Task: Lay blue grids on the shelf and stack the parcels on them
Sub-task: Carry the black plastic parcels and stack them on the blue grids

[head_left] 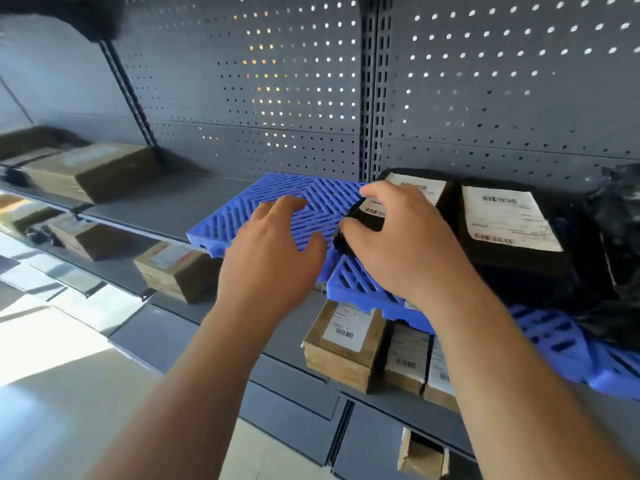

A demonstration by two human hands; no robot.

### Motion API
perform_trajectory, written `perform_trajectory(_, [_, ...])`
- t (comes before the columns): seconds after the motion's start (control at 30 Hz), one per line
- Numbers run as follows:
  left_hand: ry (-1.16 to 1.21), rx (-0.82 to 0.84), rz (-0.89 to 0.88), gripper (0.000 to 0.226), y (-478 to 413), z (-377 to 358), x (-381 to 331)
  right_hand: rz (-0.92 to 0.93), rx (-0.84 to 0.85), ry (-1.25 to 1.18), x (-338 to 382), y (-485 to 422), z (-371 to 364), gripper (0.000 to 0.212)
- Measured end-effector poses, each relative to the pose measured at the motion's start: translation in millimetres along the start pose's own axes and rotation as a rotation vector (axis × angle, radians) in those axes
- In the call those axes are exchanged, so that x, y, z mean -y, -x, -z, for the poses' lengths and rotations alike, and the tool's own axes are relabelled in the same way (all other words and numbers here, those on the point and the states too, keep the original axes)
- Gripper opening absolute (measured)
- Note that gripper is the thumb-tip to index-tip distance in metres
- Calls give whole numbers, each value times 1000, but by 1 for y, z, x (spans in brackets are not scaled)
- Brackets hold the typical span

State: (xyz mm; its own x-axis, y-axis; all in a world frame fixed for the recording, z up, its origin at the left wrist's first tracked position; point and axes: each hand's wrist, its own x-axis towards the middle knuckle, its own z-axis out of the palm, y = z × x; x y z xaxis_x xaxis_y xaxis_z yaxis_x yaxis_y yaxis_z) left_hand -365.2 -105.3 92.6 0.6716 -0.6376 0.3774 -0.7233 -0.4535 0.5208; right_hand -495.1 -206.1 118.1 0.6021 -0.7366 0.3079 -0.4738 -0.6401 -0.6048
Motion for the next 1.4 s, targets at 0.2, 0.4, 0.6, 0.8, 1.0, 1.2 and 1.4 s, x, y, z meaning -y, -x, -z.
perform_trajectory(0.2, [-75, -104, 171, 49, 21, 45, 49, 181, 122, -58, 54, -2, -48, 54])
perform_trajectory(0.4, [-179, -173, 341, 46, 47, 94, 124, 326, 245, -116, 126, 2, -114, 51])
perform_trajectory(0.6, [-235, -233, 482, 51, 75, 153, 205, 432, 401, -143, 209, 21, -186, 54])
perform_trajectory(0.8, [-268, -240, 606, 48, 103, 199, 284, 487, 507, -173, 275, 42, -261, 54])
perform_trajectory(1.0, [-299, -173, 722, 51, 133, 223, 355, 500, 624, -181, 329, 63, -328, 52])
perform_trajectory(1.2, [-338, -142, 806, 53, 143, 242, 418, 510, 721, -237, 368, 67, -389, 44])
perform_trajectory(1.4, [-351, -45, 890, 55, 129, 236, 481, 549, 788, -219, 398, 42, -460, 44])
